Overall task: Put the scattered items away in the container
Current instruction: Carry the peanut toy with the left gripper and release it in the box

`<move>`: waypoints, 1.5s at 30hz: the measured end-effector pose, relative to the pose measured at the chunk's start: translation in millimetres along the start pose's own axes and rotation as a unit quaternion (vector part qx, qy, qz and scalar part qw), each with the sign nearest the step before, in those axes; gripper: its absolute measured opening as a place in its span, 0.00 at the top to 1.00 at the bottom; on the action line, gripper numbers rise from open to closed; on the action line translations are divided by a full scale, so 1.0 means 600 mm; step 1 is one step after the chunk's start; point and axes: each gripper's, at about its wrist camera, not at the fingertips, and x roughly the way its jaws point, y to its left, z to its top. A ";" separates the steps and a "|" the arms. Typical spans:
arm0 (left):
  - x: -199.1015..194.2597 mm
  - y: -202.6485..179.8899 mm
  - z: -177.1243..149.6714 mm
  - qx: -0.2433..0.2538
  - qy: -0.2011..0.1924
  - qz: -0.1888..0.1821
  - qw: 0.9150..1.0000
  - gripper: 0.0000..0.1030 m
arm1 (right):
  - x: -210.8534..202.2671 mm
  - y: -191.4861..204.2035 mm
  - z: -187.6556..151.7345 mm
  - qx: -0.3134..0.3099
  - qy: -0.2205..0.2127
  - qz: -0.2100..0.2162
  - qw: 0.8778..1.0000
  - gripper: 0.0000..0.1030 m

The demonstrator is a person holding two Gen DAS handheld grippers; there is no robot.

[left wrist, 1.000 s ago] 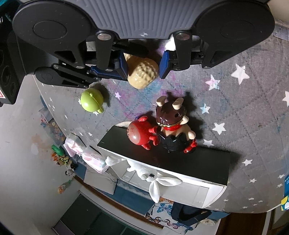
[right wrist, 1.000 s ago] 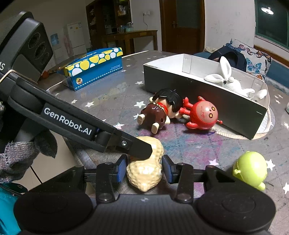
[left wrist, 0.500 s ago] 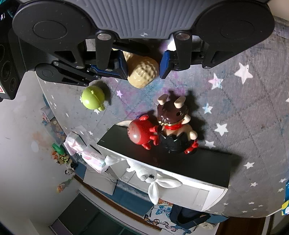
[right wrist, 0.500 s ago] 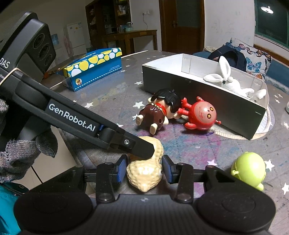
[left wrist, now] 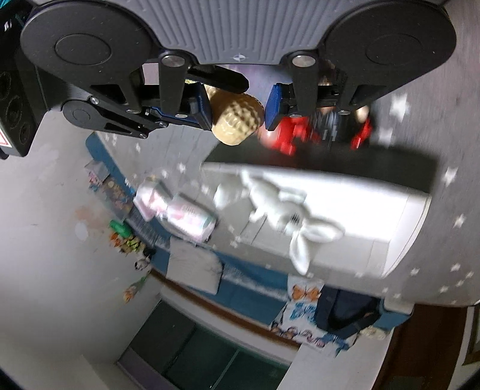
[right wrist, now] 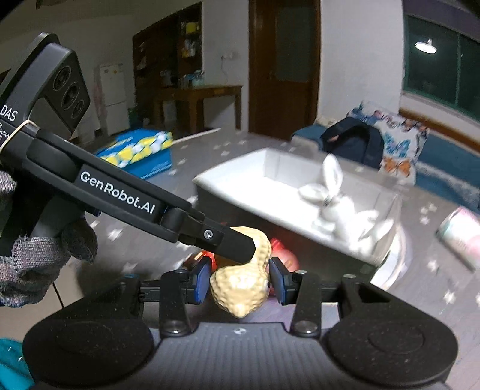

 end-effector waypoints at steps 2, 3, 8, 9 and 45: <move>0.017 -0.001 0.029 0.005 -0.009 -0.006 1.000 0.60 | 0.008 -0.020 0.019 0.000 -0.005 -0.011 1.000 0.59; 0.026 0.000 0.042 0.005 -0.011 -0.008 1.000 0.60 | 0.014 -0.032 0.029 0.000 -0.006 -0.016 1.000 0.59; 0.085 0.016 0.100 -0.007 -0.009 -0.014 1.000 0.60 | 0.062 -0.089 0.071 0.004 0.005 -0.027 1.000 0.59; 0.096 0.021 0.108 -0.011 -0.006 -0.014 1.000 0.60 | 0.074 -0.100 0.077 0.005 0.011 -0.026 1.000 0.59; 0.245 0.127 0.123 -0.090 0.072 -0.005 0.993 0.61 | 0.238 -0.189 0.072 0.000 0.158 -0.005 0.987 0.57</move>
